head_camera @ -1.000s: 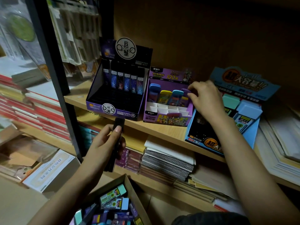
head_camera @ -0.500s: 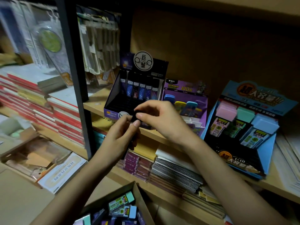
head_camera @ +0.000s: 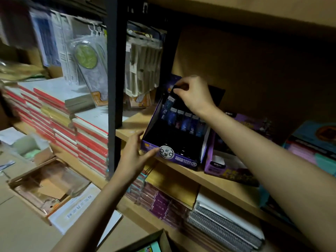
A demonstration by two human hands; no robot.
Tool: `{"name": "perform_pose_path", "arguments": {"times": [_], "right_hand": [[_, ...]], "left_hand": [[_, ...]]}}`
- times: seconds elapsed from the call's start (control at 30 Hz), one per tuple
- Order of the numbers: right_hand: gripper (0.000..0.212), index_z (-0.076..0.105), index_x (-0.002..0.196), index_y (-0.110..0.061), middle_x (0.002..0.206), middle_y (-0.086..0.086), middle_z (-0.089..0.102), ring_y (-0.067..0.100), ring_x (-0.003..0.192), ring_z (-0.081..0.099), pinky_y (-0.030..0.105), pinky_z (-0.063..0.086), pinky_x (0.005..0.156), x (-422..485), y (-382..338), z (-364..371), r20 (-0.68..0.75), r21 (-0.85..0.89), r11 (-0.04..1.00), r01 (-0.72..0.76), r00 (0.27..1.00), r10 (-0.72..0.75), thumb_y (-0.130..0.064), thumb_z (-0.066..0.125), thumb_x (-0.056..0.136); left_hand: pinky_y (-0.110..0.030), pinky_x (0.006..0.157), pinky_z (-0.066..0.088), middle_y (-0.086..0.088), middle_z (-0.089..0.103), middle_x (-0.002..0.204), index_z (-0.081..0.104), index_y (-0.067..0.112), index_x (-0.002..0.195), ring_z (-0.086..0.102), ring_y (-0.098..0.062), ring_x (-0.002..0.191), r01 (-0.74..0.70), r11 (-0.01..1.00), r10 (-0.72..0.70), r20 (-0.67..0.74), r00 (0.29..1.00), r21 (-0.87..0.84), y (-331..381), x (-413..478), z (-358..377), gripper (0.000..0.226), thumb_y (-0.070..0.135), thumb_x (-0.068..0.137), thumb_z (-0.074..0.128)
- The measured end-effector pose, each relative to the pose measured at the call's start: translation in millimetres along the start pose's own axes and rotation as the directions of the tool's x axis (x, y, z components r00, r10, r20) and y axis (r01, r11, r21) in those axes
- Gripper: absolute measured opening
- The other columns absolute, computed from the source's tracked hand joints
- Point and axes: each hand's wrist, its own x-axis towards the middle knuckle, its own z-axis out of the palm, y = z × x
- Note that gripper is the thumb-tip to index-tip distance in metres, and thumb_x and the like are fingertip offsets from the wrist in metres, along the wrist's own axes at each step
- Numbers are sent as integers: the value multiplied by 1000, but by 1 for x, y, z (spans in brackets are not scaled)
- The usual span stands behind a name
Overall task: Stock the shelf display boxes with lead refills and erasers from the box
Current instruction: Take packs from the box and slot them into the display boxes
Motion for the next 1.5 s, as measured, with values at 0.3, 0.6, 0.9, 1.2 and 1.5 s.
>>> {"name": "perform_pose_path", "arguments": {"times": [0.3, 0.6, 0.9, 1.2, 1.5], "right_hand": [[22, 70, 107, -8, 105, 8, 70, 19, 101, 62, 21, 41, 86, 8, 1, 26, 39, -115, 992, 59, 998, -55, -16, 64, 87], [25, 68, 112, -7, 110, 9, 68, 17, 101, 61, 13, 38, 78, 10, 11, 29, 52, -116, 993, -26, 998, 32, -14, 64, 88], [18, 65, 101, -7, 96, 13, 67, 26, 91, 61, 35, 49, 80, 3, 11, 49, 26, -199, 979, 31, 999, -26, -17, 65, 86], [43, 56, 128, -13, 128, 12, 50, 27, 120, 47, 32, 38, 101, -4, 4, 25, 181, -304, 944, 128, 981, -75, -13, 64, 86], [19, 68, 105, -14, 98, 1, 68, 13, 93, 62, 23, 46, 79, -140, 3, 8, 517, -26, 987, 155, 848, -120, -17, 64, 87]], "left_hand": [[2, 80, 36, -3, 53, 130, 42, 12, 136, 47, -4, 109, -54, 998, 55, 24, 998, -37, -15, 6, 4, 66, 22, 78, 73], [3, 78, 36, -1, 53, 131, 43, 14, 134, 46, 0, 109, -54, 997, 55, 18, 998, -54, -15, 4, 3, 64, 23, 78, 73], [2, 78, 36, -1, 53, 130, 42, 12, 135, 46, -2, 109, -57, 998, 58, 29, 998, -36, -14, 3, 2, 63, 23, 80, 71], [-23, 87, 44, -6, 57, 125, 47, 9, 130, 54, -10, 107, 10, 998, -14, 68, 998, 64, -8, -9, -36, 47, 18, 87, 65], [-20, 75, 50, -5, 63, 104, 58, 11, 107, 62, -16, 94, 54, 905, -261, 450, 854, 422, -44, -98, -58, 18, 13, 90, 60]]}}
